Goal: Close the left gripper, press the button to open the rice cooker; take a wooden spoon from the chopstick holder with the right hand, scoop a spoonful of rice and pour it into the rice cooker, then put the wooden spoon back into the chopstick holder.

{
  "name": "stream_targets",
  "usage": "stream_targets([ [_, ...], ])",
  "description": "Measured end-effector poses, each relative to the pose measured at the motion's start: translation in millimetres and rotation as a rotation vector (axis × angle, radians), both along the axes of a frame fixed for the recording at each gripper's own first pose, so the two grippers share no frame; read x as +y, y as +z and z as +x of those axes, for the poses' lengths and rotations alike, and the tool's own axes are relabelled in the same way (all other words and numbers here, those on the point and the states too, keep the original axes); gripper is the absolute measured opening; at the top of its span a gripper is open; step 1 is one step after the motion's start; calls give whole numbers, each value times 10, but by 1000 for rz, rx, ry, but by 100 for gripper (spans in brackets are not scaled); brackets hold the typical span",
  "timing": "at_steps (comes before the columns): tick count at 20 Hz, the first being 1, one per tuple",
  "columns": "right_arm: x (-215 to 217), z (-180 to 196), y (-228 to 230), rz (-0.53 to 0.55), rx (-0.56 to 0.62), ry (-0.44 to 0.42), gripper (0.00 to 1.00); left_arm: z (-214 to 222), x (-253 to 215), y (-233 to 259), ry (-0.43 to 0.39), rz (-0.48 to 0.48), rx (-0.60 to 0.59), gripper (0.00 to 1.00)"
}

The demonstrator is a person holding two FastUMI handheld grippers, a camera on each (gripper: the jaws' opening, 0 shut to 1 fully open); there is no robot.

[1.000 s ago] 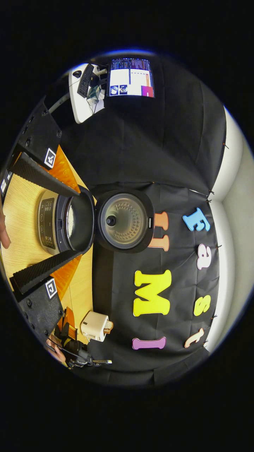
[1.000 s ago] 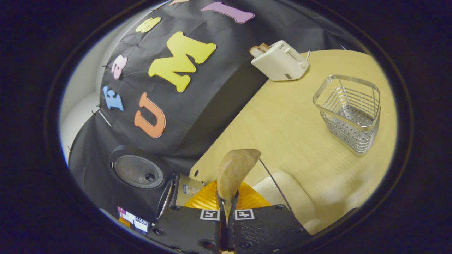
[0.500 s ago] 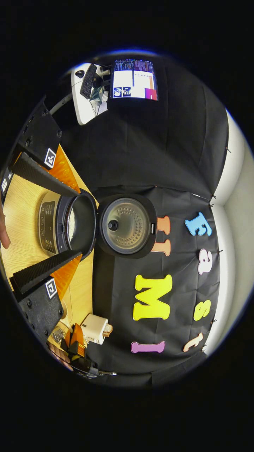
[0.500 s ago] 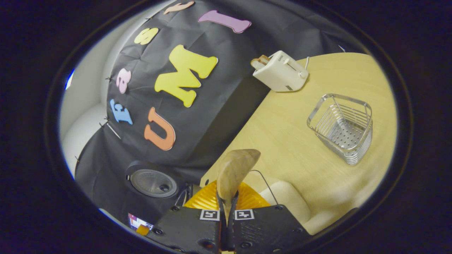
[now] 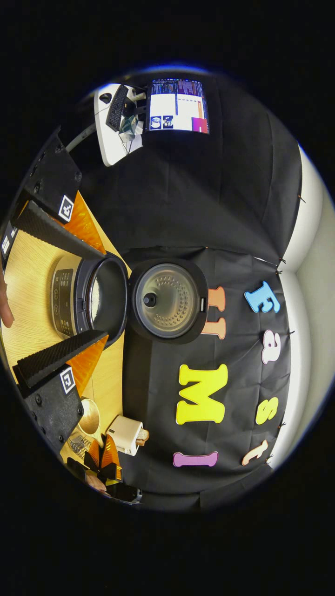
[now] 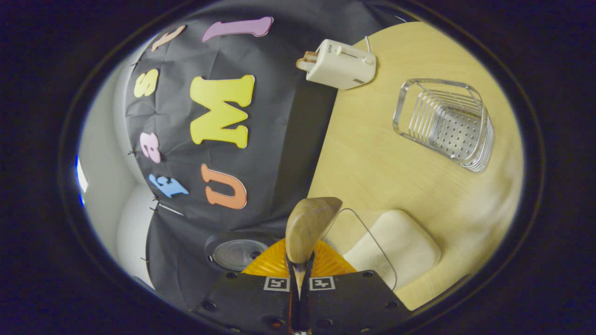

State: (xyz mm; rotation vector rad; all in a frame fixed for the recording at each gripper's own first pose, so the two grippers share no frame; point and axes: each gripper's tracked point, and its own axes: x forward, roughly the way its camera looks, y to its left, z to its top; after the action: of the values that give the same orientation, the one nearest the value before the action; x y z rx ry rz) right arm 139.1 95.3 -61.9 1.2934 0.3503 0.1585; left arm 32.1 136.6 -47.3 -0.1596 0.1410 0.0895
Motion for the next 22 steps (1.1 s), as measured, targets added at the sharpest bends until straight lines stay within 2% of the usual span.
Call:
stream_targets([
  [3,172,5,253,-43,-46,11,0,-19,6,28,0,-2,-8,97],
  [4,245,-4,368,-59,-68,15,0,-33,-7,40,-3,-8,-10,100],
  [5,321,9,476,-75,-91,19,0,-46,-32,74,-12,-10,-19,97],
  [7,512,47,658,-94,-128,33,0,-69,-47,142,-26,-4,-40,97],
  [12,930,316,1010,-114,-161,59,0,-139,147,170,-10,8,-60,97],
  [17,1417,560,1162,-176,-179,84,0,-154,463,91,31,3,-45,97],
  [22,1809,803,1144,-310,-170,78,1,-189,726,27,70,7,-41,97],
])
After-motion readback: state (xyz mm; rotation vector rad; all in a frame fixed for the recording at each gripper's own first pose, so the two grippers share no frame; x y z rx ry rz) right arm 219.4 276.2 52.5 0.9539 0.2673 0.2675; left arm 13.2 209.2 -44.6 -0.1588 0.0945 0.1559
